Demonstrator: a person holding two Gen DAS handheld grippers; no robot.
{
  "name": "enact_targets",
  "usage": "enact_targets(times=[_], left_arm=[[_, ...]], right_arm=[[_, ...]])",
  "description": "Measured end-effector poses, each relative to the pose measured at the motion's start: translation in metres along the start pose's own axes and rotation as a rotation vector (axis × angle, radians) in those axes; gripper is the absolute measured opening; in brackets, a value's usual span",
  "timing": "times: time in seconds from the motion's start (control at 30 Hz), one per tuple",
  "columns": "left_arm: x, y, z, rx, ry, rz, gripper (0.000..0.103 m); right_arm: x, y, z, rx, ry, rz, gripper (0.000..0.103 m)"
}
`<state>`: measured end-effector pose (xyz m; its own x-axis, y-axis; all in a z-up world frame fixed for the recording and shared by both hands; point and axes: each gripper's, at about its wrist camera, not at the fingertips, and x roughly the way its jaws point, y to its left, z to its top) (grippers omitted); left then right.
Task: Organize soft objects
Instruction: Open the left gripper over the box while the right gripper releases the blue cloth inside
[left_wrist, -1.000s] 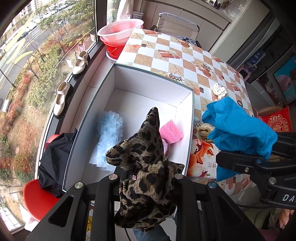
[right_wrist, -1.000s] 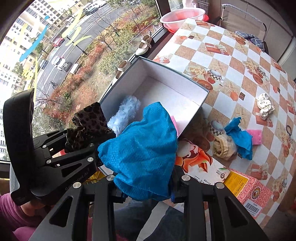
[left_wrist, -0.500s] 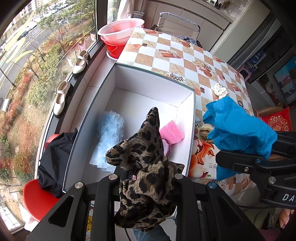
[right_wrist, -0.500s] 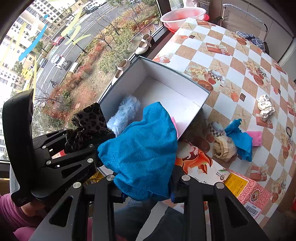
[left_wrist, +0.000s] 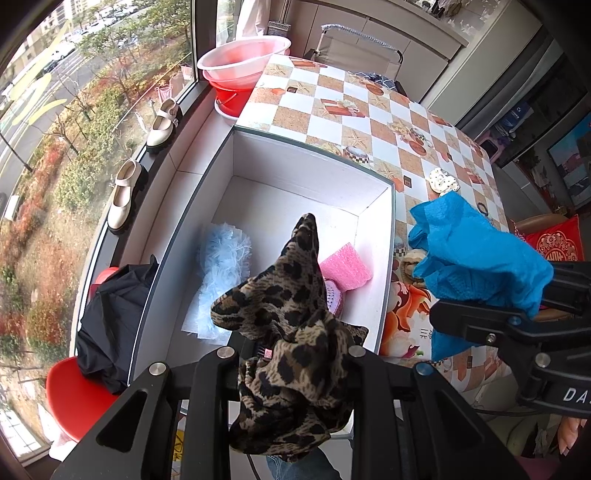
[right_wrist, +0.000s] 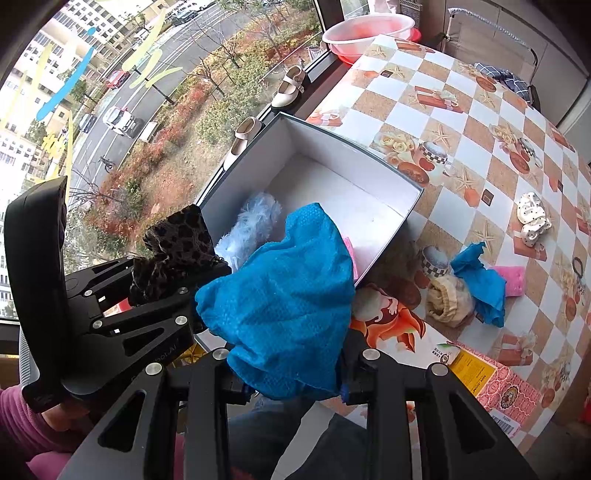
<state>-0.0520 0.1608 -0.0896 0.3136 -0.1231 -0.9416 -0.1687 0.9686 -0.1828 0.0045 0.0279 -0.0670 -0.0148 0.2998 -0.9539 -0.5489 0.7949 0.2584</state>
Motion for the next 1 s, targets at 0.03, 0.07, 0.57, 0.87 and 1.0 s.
enact_targets(times=[0.03,0.07,0.57,0.87,1.0], left_arm=[[0.0,0.0,0.0,0.0,0.0,0.0,0.027],[0.0,0.0,0.0,0.0,0.001,0.0,0.027],[0.013,0.015,0.014,-0.017,0.01,0.034,0.027],[0.015,0.011,0.031,-0.011,0.004,0.035,0.036],[0.012,0.006,0.036,-0.005,-0.016,0.038,0.078]], right_arm=[[0.001,0.0,0.001,-0.002,0.001,0.0,0.032],[0.001,0.001,0.002,-0.004,0.002,0.0,0.032],[0.017,-0.008,0.023,0.009,0.02,0.016,0.032],[0.029,-0.007,0.051,0.006,0.026,0.026,0.032],[0.033,-0.009,0.062,0.02,0.028,0.034,0.053]])
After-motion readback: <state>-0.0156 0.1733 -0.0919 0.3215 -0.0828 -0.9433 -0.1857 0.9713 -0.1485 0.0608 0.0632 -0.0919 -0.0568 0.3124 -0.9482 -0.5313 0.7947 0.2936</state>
